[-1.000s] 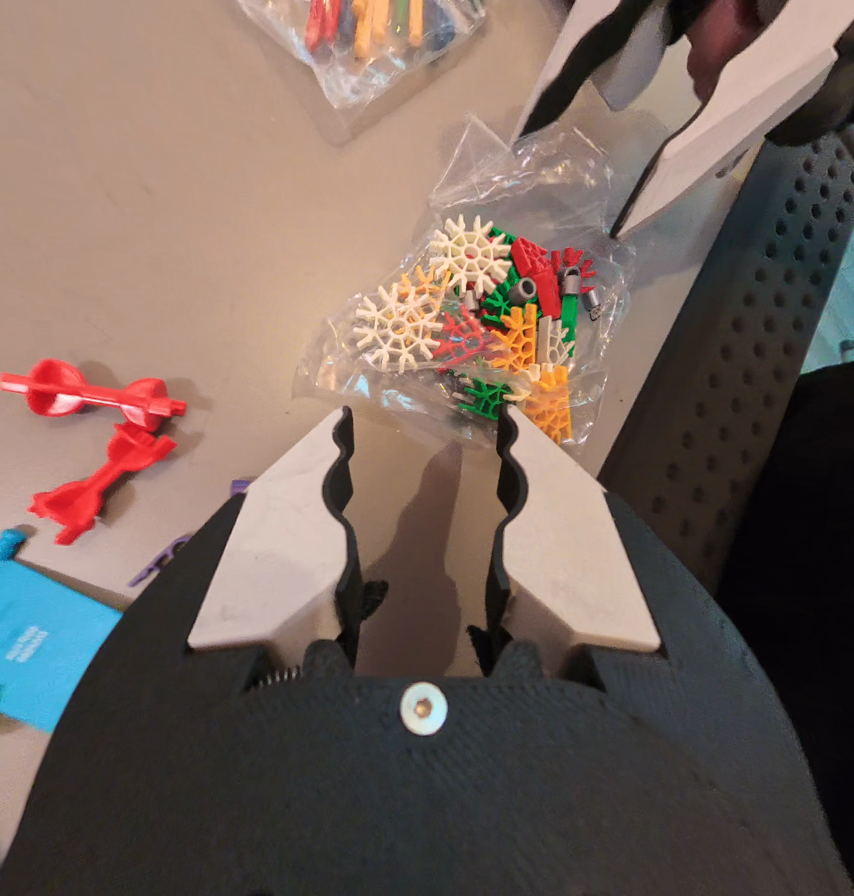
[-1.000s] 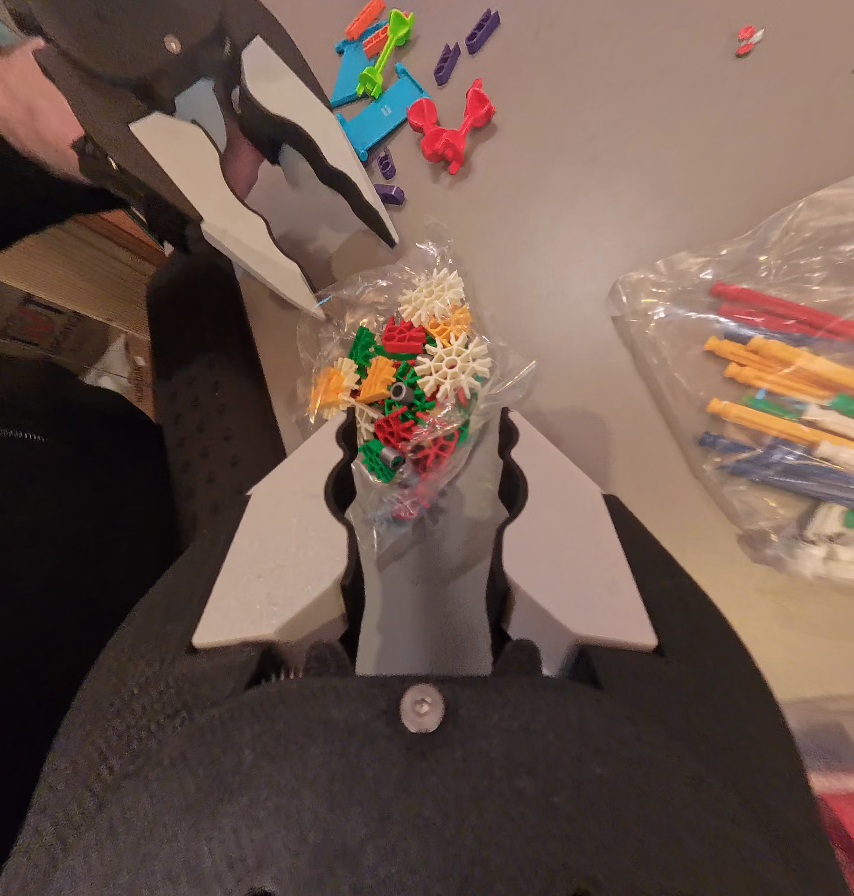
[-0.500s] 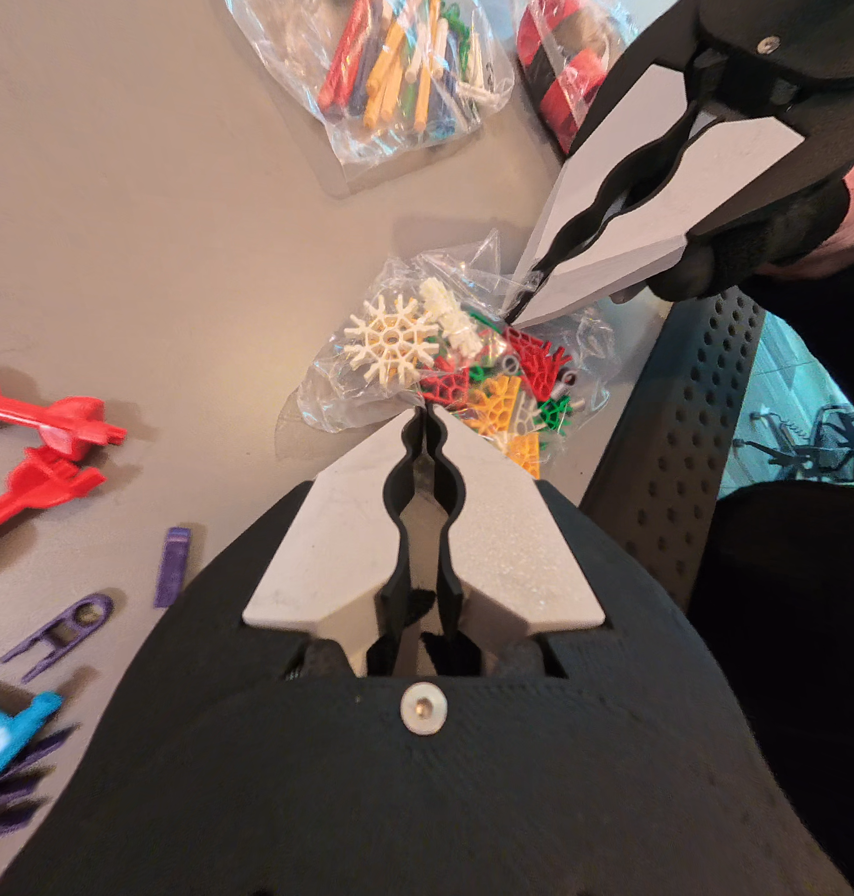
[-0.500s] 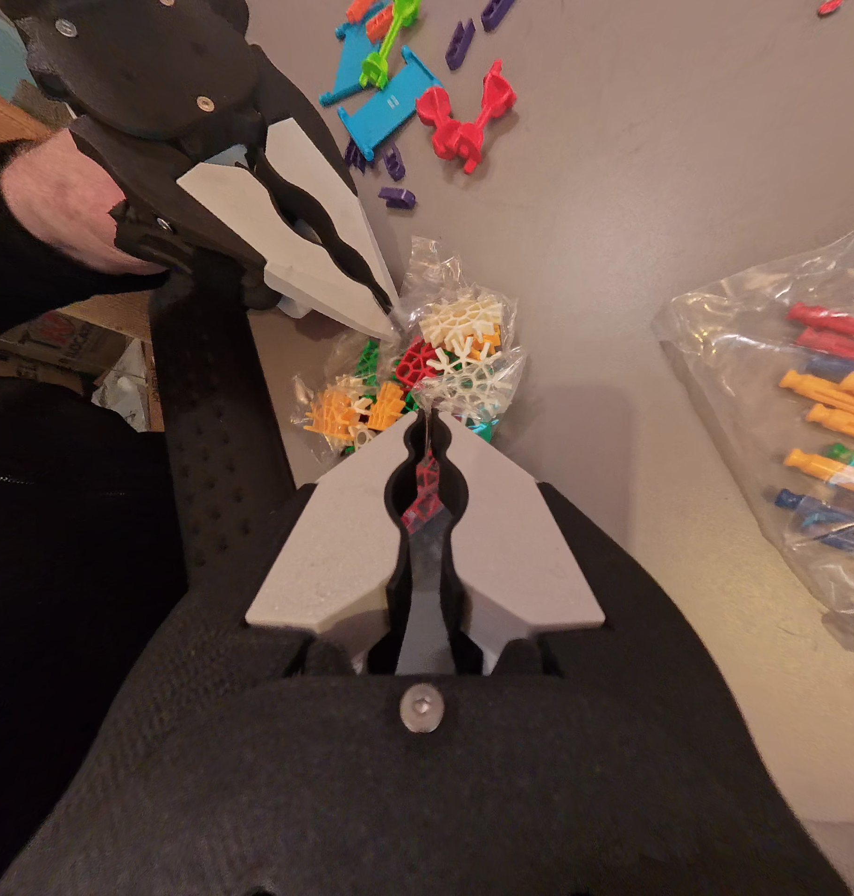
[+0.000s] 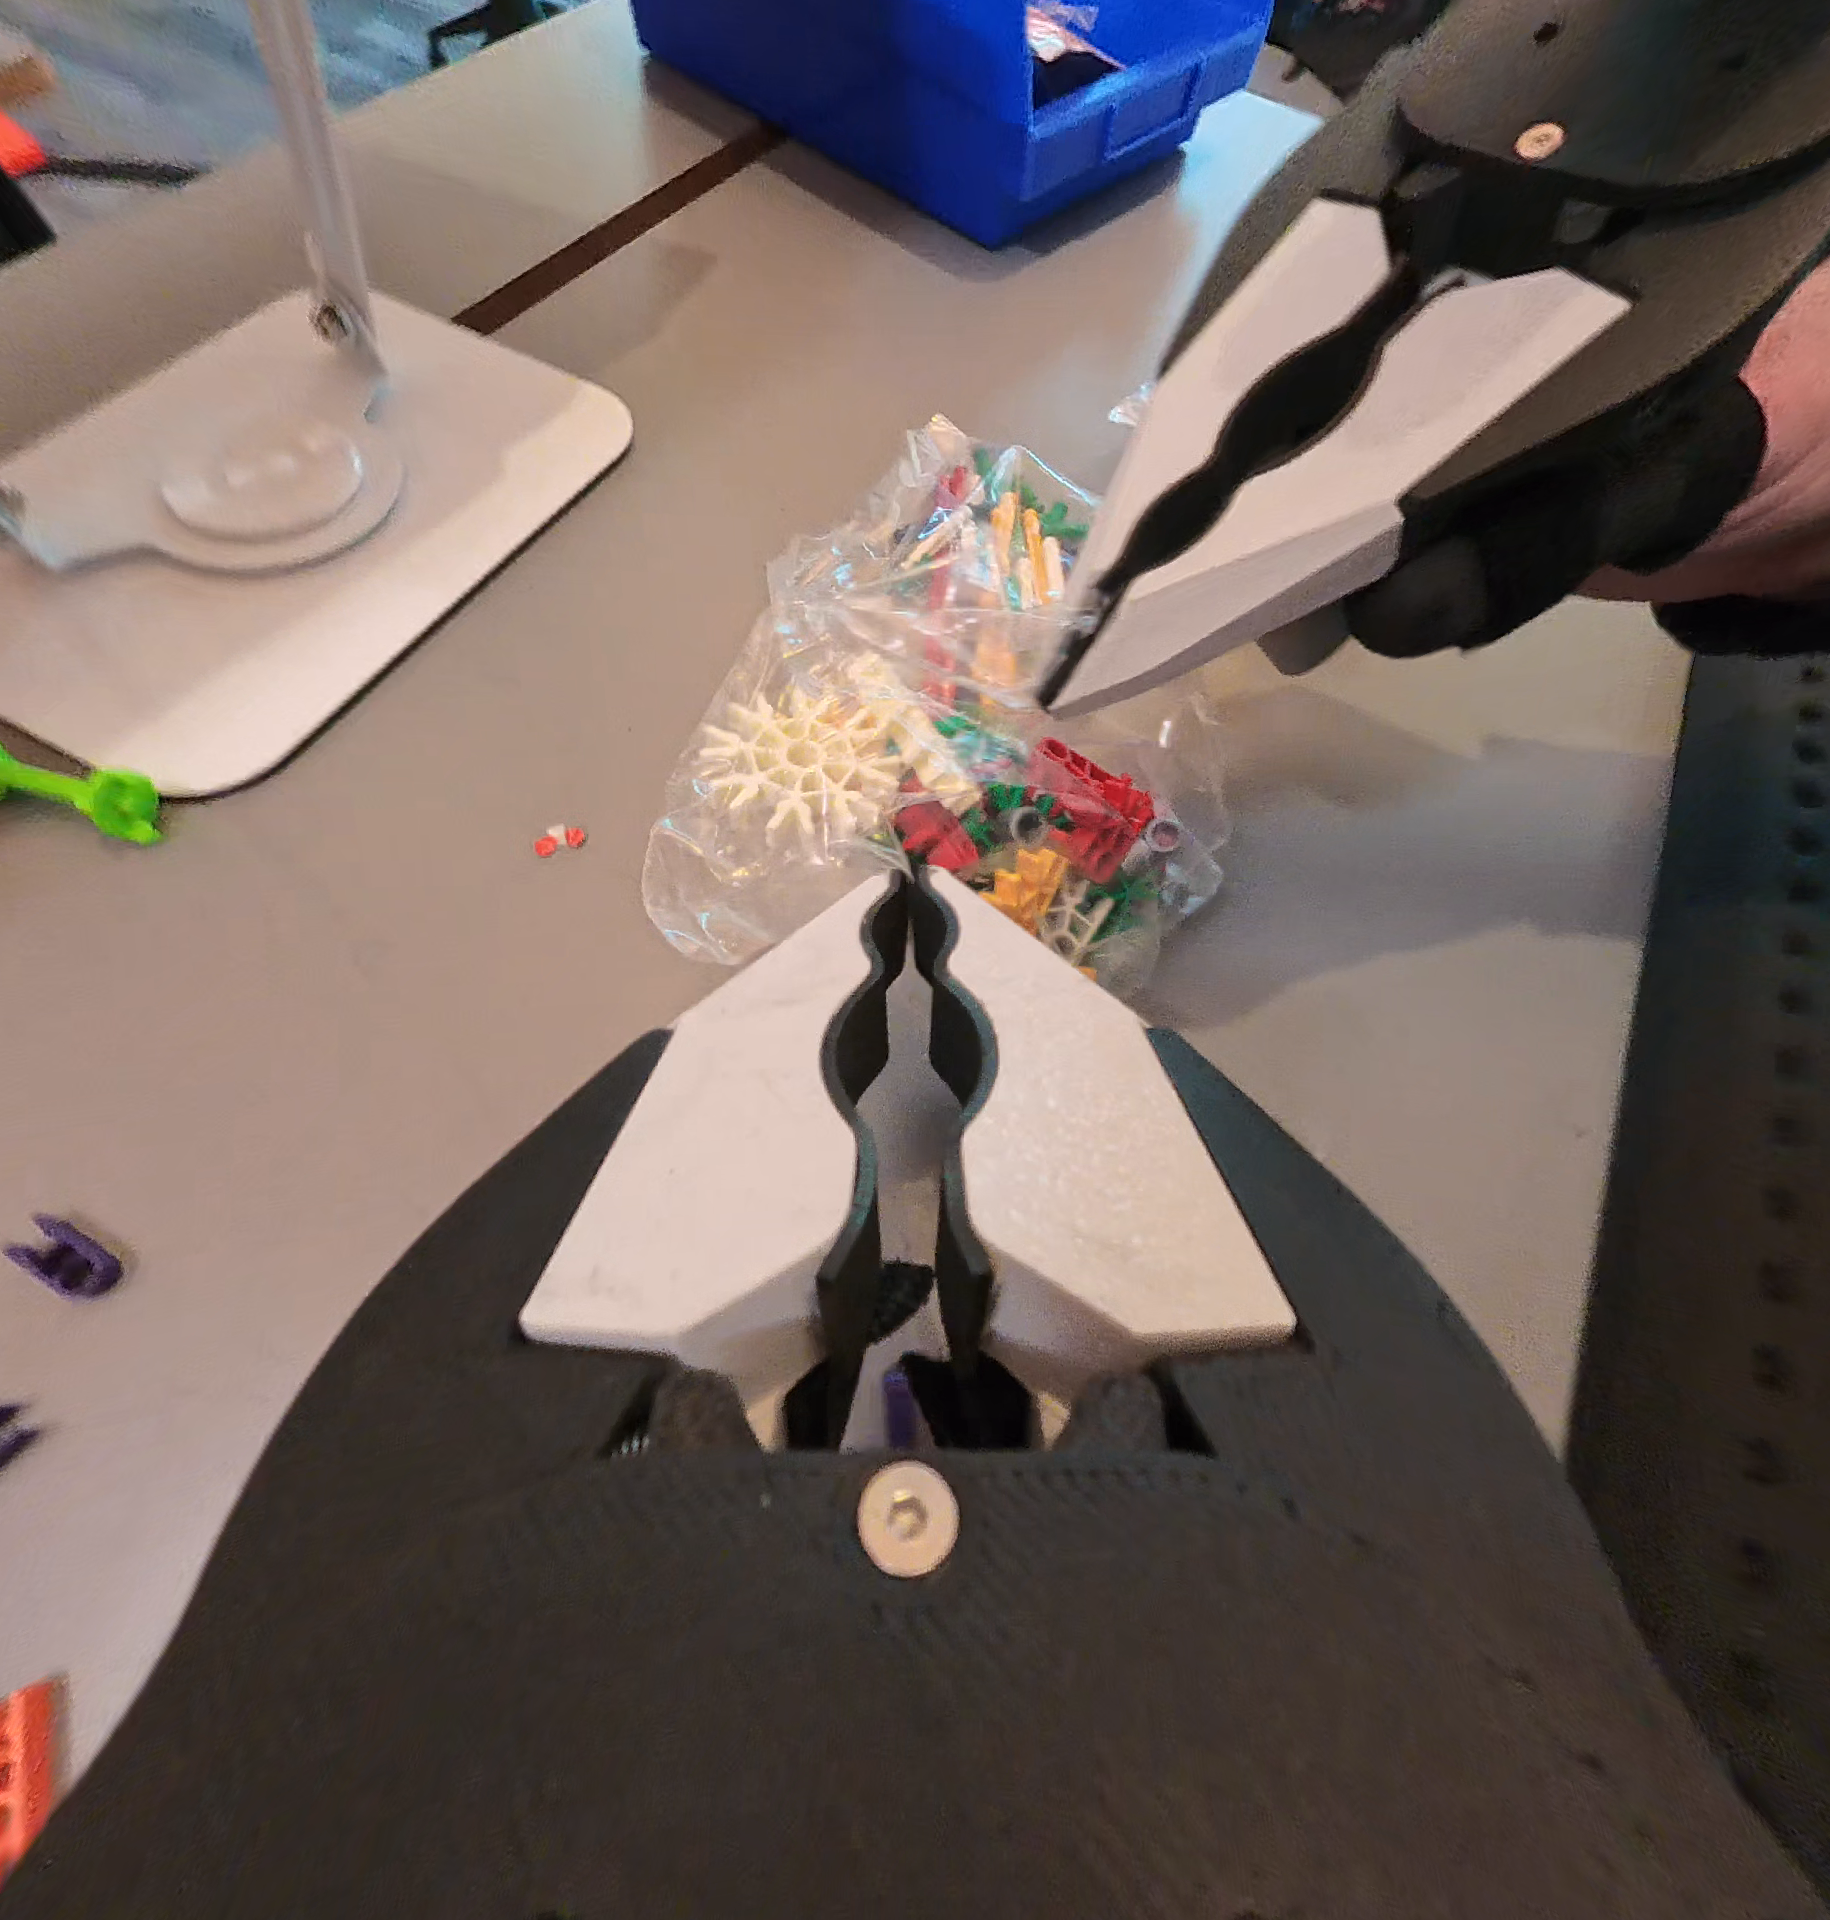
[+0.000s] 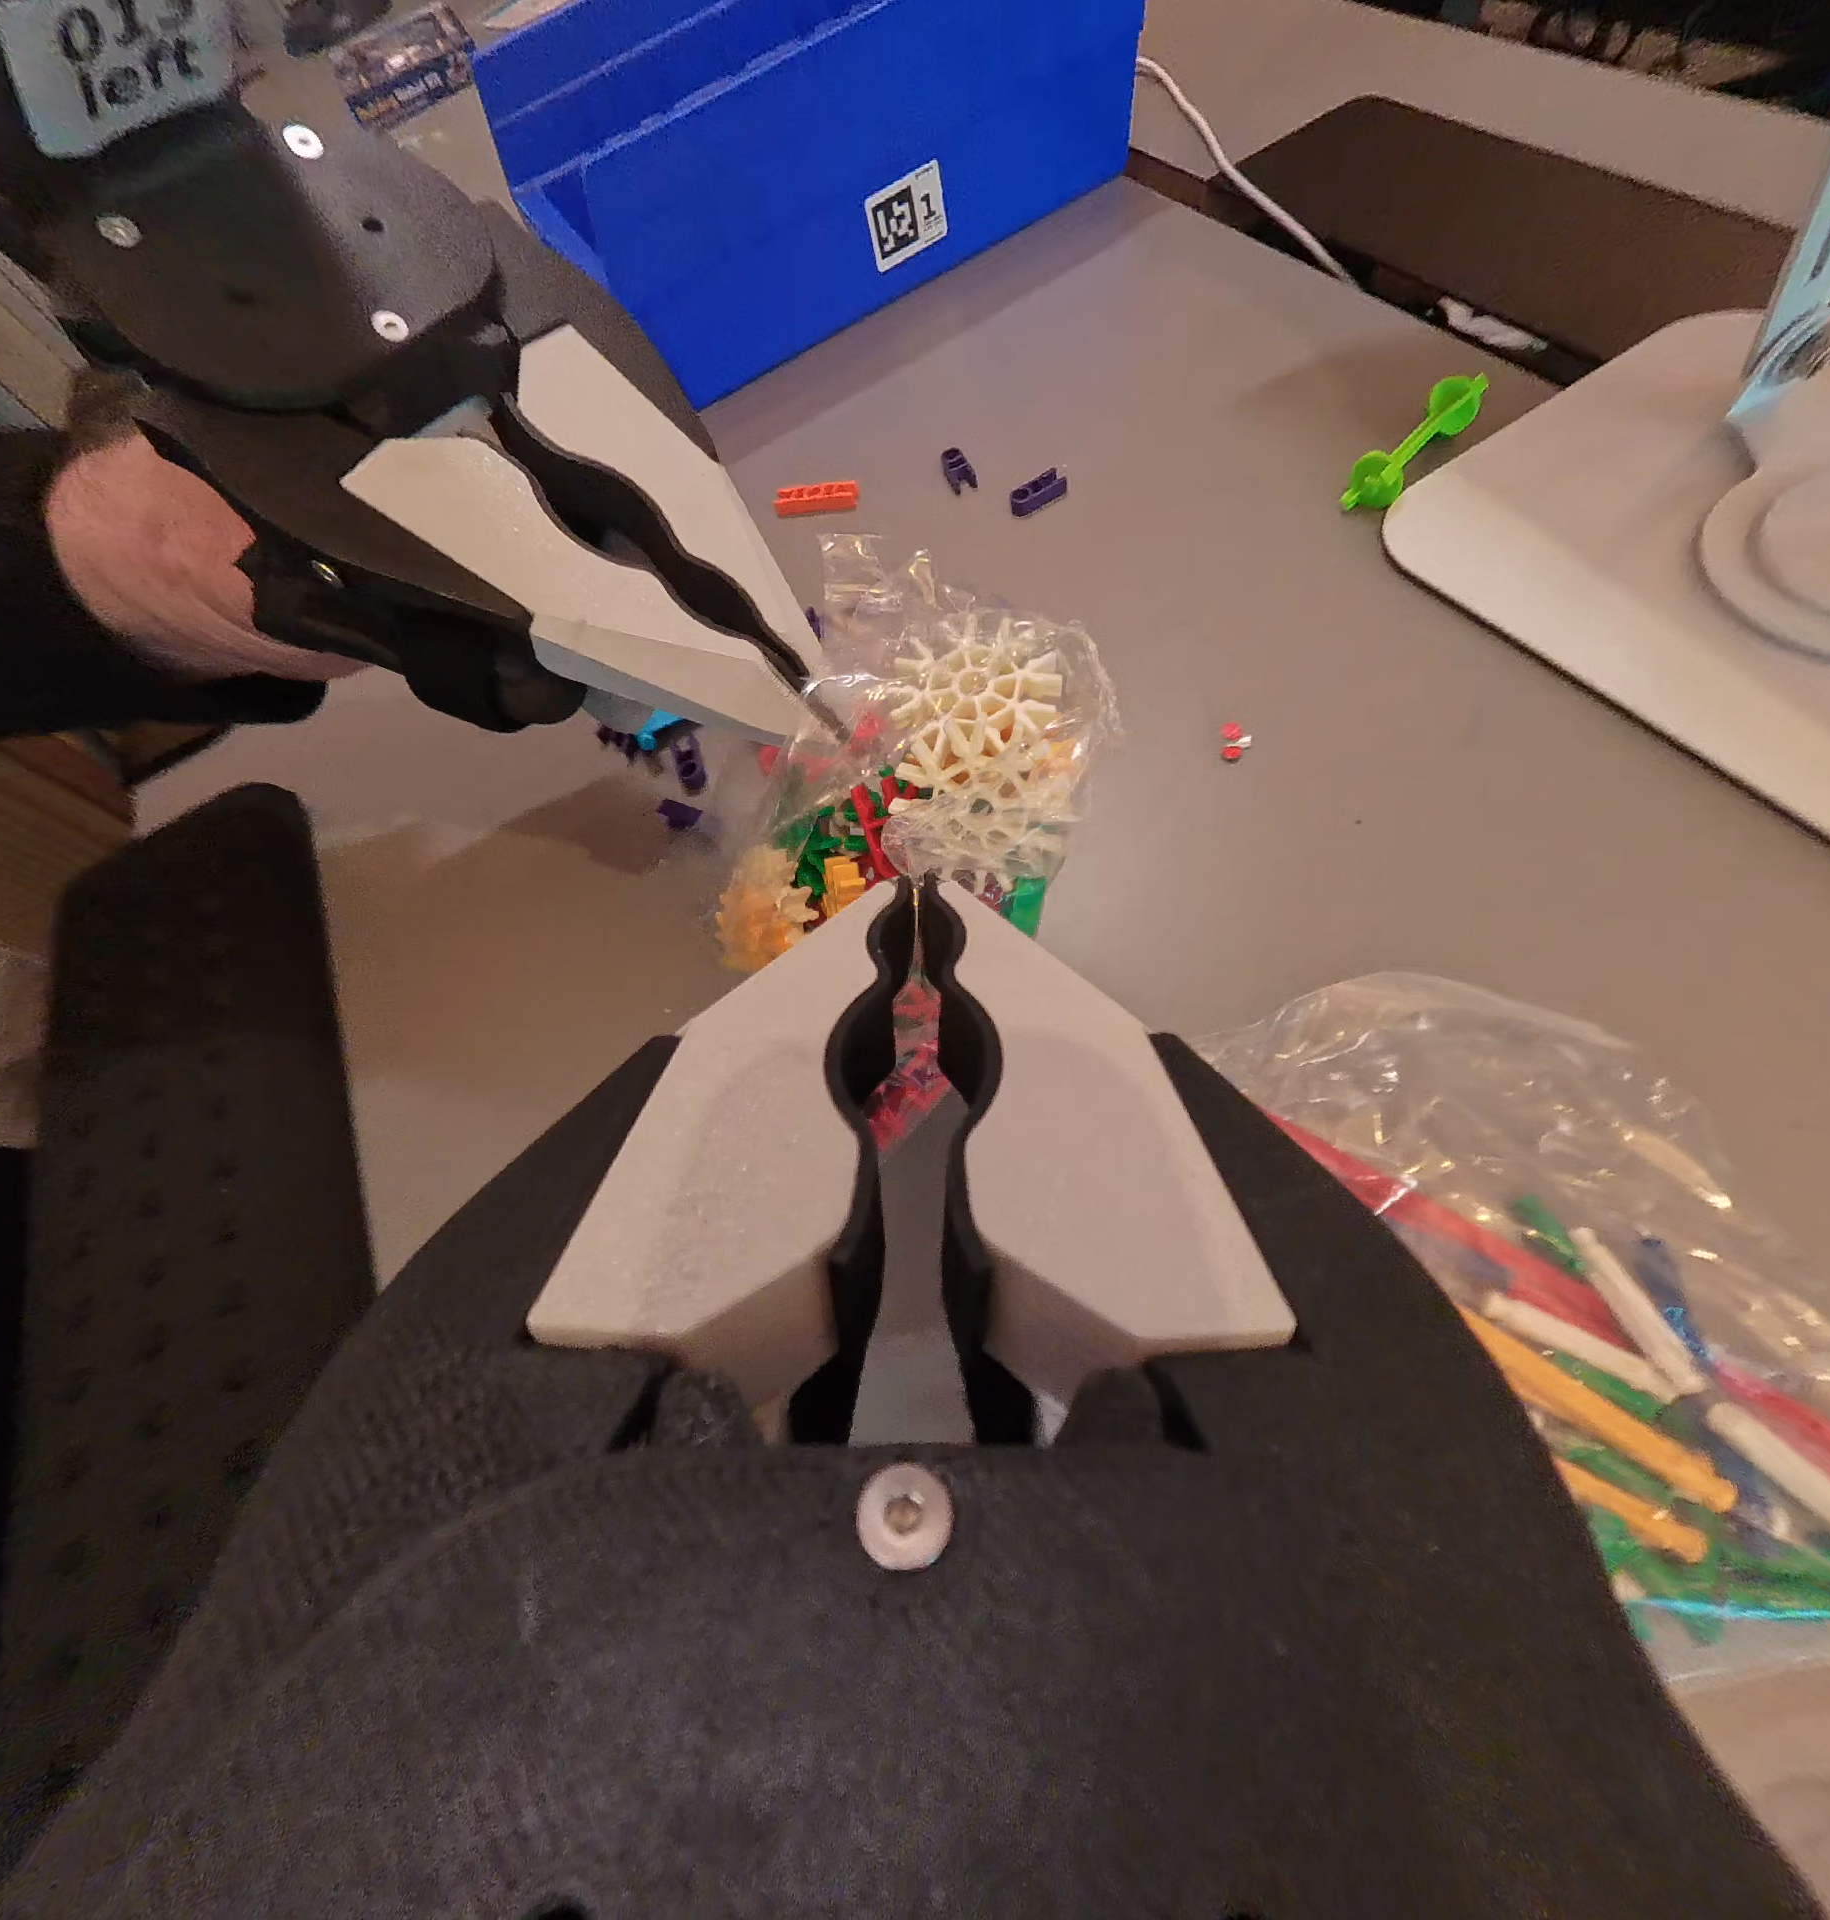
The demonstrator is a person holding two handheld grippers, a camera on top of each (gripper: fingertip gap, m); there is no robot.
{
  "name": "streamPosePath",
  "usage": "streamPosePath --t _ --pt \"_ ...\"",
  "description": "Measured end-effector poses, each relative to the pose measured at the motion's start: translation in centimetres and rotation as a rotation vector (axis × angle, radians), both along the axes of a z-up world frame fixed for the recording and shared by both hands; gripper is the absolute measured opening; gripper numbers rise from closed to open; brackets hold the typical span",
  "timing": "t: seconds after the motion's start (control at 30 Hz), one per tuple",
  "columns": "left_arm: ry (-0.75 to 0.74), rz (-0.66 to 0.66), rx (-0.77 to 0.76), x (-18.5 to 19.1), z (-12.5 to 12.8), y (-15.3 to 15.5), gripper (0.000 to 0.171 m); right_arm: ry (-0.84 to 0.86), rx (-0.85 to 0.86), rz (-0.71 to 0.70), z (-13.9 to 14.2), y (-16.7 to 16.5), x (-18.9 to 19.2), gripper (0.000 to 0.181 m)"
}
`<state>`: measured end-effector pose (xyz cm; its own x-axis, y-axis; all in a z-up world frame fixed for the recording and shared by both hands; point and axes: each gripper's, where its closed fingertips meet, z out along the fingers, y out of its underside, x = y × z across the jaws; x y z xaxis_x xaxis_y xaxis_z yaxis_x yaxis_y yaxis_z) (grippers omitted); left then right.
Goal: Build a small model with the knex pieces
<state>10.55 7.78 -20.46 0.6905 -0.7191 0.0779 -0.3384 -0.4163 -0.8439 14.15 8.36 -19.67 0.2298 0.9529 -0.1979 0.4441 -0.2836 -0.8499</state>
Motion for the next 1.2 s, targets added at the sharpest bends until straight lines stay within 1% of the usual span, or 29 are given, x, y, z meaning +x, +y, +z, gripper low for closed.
streamPosePath --t 0.07,0.1,0.23,0.37,0.43,0.47,0.5,0.53,0.6,0.67,0.77,0.87,0.93,1.07,1.17,1.2 --pt "0.062 -0.035 0.056 0.1 -0.7 -0.1 0.000 0.002 0.048 0.002 -0.5 0.1 -0.1 0.000" --pt "0.088 -0.051 0.060 0.1 -1.3 -0.4 0.000 -0.010 0.058 0.014 -1.0 -0.1 -0.1 0.000" --pt "0.106 -0.101 0.109 0.3 -2.1 -1.9 0.000 -0.026 0.102 0.052 -2.3 -1.0 0.4 0.000" --pt "0.180 -0.139 0.121 0.0 -3.2 -2.7 0.000 -0.029 0.102 0.079 -3.1 -1.7 0.5 0.000" --pt "0.214 -0.150 0.124 -0.3 -3.5 -2.7 0.000 -0.035 0.123 0.095 -3.0 -1.7 0.4 0.000" --pt "0.223 -0.134 0.117 -0.6 -3.6 -2.5 0.007 -0.030 0.133 0.101 -2.8 -1.7 0.2 0.000" --pt "0.215 -0.121 0.105 -0.9 -3.5 -2.3 0.019 -0.029 0.148 0.099 -2.5 -1.5 0.1 0.000" --pt "0.197 -0.102 0.088 -1.3 -3.3 -2.1 0.027 -0.029 0.167 0.104 -2.3 -1.4 0.0 0.000" --pt "0.147 -0.074 0.049 -2.0 -2.9 -1.9 0.037 -0.034 0.220 0.122 -1.8 -1.4 -0.3 0.000" --pt "0.119 -0.061 0.002 -2.5 -2.8 -1.7 0.055 -0.028 0.276 0.145 -1.2 -1.5 -0.5 0.000" --pt "0.099 -0.089 -0.044 -2.5 -2.5 -1.8 0.059 -0.039 0.309 0.172 -1.1 -1.8 -0.7 0.000" --pt "0.131 -0.130 -0.077 -2.4 -2.6 -1.9 0.058 -0.036 0.317 0.185 -1.1 -1.9 -0.7 0.000" --pt "0.160 -0.156 -0.073 -2.5 -2.5 -1.9 0.054 -0.025 0.308 0.190 -1.0 -2.0 -0.5 0.000" --pt "0.198 -0.214 -0.157 -2.8 -3.3 -2.1 0.054 -0.009 0.286 0.195 -1.3 -2.1 -0.1 0.000" --pt "0.204 -0.253 -0.193 -2.5 -3.4 -1.8 0.052 -0.004 0.270 0.196 -1.5 -2.3 0.2 0.000" --pt "0.218 -0.255 -0.179 -2.4 -3.3 -1.3 0.052 0.001 0.268 0.197 -1.5 -2.3 0.2 0.000"
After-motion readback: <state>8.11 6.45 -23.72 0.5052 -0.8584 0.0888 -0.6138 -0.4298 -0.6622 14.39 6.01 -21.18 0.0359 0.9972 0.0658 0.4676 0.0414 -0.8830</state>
